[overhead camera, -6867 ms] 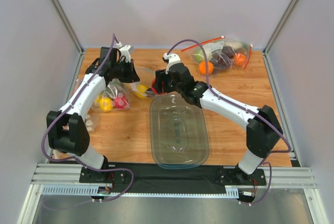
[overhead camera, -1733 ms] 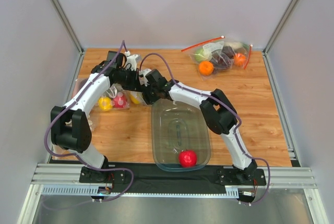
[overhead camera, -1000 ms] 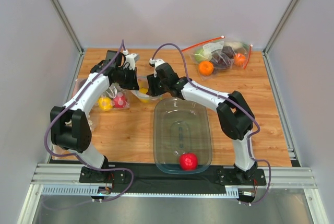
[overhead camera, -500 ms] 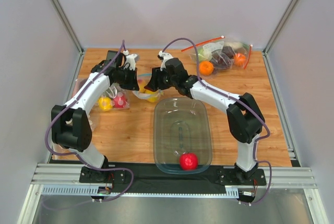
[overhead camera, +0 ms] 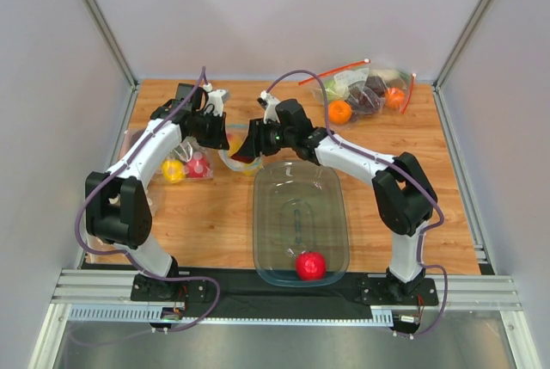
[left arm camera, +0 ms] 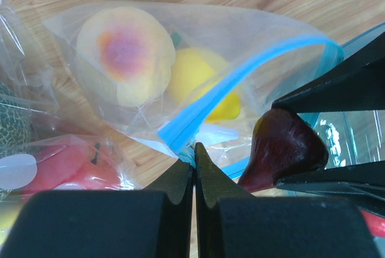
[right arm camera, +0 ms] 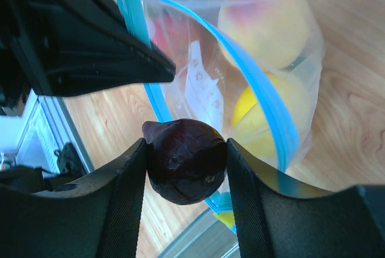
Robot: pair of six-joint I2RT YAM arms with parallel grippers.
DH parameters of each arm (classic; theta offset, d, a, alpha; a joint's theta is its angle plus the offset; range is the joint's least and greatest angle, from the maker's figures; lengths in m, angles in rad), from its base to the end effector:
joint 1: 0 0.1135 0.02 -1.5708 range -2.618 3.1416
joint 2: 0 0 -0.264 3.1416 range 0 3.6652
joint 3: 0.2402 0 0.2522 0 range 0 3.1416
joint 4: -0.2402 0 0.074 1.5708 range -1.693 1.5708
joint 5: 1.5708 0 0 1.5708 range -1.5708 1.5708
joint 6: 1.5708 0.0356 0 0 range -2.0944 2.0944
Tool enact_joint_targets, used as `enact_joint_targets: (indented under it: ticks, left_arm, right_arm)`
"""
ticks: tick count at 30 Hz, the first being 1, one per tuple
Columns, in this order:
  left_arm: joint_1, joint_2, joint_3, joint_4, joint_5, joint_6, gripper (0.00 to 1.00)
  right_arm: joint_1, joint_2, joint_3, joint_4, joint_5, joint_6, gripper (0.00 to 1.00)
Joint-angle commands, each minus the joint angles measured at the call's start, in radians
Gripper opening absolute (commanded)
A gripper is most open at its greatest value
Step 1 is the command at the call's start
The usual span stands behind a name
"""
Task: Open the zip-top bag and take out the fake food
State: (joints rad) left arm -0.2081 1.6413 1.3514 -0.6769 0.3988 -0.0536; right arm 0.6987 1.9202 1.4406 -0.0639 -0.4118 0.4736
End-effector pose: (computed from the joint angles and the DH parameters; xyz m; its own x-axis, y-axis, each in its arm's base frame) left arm 0.3407 -0.0861 0.2764 -0.8259 0.1239 -0.5500 0.3625 0.8640 -0.3496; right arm 0.3328 0.2982 0.2466 -0.7409 -0.0765 -0.6673 -0.5774 0.5801 0.5746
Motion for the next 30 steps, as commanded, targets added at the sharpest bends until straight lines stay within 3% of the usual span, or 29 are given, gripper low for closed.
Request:
enact_joint_targets:
  ticks: [1,7,30]
  left_arm:
    - [0.003,0.005,0.038,0.005,0.021,0.014,0.0]
    - [0.004,0.0,0.035,0.013,0.04,0.011,0.0]
    - [0.003,0.006,0.035,0.007,0.037,0.02,0.0]
  right_arm:
    - [-0.002,-0.062,-0.014,-0.023,-0.1,-0.053,0.23]
    - [-0.013,-0.098,-0.012,-0.174,-0.084,-0.207,0.23]
    - [-0.09,-0.044,0.052,-0.254,-0.332,-0.368,0.28]
